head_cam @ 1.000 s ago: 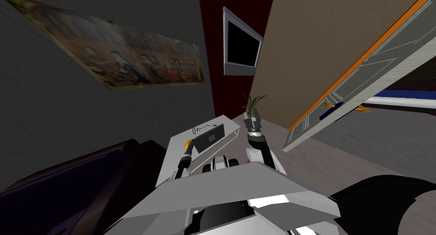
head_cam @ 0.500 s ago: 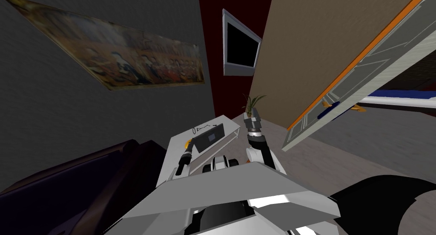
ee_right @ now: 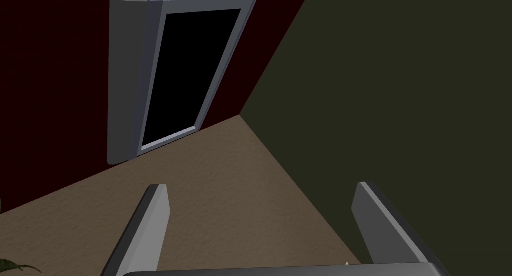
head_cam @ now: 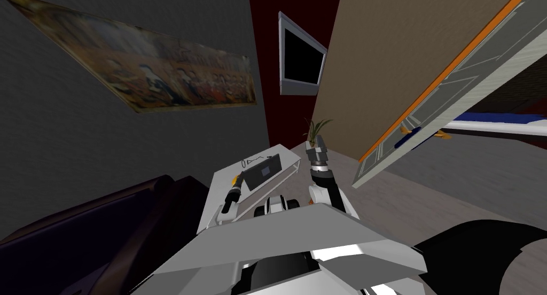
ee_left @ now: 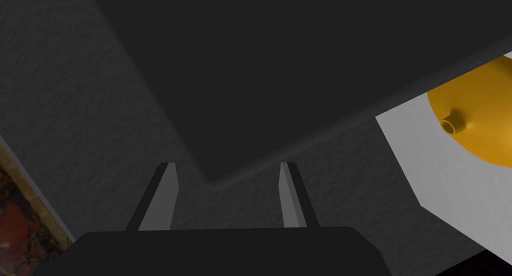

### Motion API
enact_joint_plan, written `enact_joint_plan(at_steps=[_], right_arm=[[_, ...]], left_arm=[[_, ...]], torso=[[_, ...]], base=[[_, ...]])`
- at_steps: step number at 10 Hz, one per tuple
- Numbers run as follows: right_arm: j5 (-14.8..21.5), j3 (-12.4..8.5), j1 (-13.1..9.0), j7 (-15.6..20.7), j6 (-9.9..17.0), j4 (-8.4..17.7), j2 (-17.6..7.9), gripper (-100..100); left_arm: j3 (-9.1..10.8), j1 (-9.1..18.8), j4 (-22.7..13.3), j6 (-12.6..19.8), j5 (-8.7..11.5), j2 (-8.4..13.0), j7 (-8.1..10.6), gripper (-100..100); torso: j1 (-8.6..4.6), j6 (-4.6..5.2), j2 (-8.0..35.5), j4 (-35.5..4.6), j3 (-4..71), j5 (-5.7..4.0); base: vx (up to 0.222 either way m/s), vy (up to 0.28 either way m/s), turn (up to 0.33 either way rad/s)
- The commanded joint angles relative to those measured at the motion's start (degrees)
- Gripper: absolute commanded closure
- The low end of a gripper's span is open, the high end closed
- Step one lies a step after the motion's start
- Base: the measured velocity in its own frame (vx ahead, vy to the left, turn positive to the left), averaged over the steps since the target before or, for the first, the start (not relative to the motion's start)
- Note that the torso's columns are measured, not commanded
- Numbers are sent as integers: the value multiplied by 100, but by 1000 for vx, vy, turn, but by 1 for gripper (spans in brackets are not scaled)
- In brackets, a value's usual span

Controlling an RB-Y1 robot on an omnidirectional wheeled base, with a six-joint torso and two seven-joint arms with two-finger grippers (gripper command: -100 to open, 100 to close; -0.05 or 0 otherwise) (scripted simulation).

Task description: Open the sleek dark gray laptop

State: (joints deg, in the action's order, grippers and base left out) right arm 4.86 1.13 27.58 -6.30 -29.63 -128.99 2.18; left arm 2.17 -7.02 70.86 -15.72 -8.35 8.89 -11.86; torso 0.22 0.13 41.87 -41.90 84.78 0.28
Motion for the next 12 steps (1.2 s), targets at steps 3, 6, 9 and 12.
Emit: enact_joint_plan(at_steps=[3, 6, 9, 12], right_arm=[[0, 0, 1, 0, 0, 0, 0, 0], [0, 0, 0, 0, 0, 0, 0, 0], [0, 0, 0, 0, 0, 0, 0, 0], [0, 0, 0, 0, 0, 0, 0, 0]], left_arm=[[-89, 248, 35, 648, 36, 156, 278, 100], [-89, 248, 35, 904, 36, 156, 278, 100], [-130, 445, 68, 1359, 58, 248, 440, 100], [-171, 642, 102, 1814, 79, 340, 603, 100]], torso=[[-3, -18, 3, 11, 1, 0], [-3, -18, 9, 7, -3, -1], [-4, -12, 20, -8, -9, -7], [-12, -14, 30, -19, -14, -14]], base=[[-10, 10, -15], [-13, 11, -17], [-24, 16, -28], [-22, 15, -28]])
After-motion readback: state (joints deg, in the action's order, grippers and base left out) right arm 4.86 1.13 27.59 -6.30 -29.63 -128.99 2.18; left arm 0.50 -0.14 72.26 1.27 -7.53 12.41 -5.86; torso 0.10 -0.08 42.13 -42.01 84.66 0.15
